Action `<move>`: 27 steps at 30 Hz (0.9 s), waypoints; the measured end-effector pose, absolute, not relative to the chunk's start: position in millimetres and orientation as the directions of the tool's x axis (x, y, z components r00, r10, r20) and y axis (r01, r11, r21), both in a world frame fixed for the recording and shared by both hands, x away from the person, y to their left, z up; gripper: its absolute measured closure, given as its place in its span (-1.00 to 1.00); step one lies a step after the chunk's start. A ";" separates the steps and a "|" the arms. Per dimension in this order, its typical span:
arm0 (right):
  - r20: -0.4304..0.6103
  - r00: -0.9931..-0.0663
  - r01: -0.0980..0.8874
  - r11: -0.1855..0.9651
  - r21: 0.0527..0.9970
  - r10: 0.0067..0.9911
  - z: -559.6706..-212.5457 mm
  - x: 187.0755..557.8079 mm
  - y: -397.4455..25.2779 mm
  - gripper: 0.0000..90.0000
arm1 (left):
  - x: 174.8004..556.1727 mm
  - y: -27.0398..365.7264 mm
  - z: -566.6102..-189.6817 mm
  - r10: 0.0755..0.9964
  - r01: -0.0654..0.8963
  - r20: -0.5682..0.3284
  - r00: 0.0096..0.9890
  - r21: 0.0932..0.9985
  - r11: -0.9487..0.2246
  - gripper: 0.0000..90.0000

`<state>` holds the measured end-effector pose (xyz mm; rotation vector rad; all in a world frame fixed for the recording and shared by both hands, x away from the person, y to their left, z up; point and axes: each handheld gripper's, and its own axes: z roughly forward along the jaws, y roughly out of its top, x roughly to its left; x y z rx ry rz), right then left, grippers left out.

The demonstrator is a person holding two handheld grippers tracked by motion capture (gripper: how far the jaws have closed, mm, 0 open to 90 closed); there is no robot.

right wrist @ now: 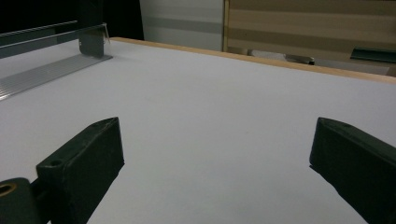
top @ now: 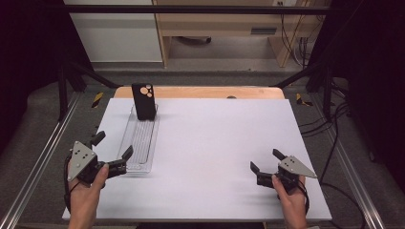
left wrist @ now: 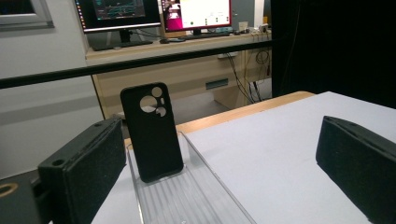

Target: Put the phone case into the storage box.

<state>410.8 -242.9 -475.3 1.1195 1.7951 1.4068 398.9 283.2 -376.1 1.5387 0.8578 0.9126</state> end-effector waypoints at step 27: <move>-0.004 -0.456 0.214 0.114 0.970 0.890 -475.7 404.2 -249.0 -0.94 | 396.6 300.8 -408.7 0.902 0.049 0.044 0.430 0.996 -0.072 -0.97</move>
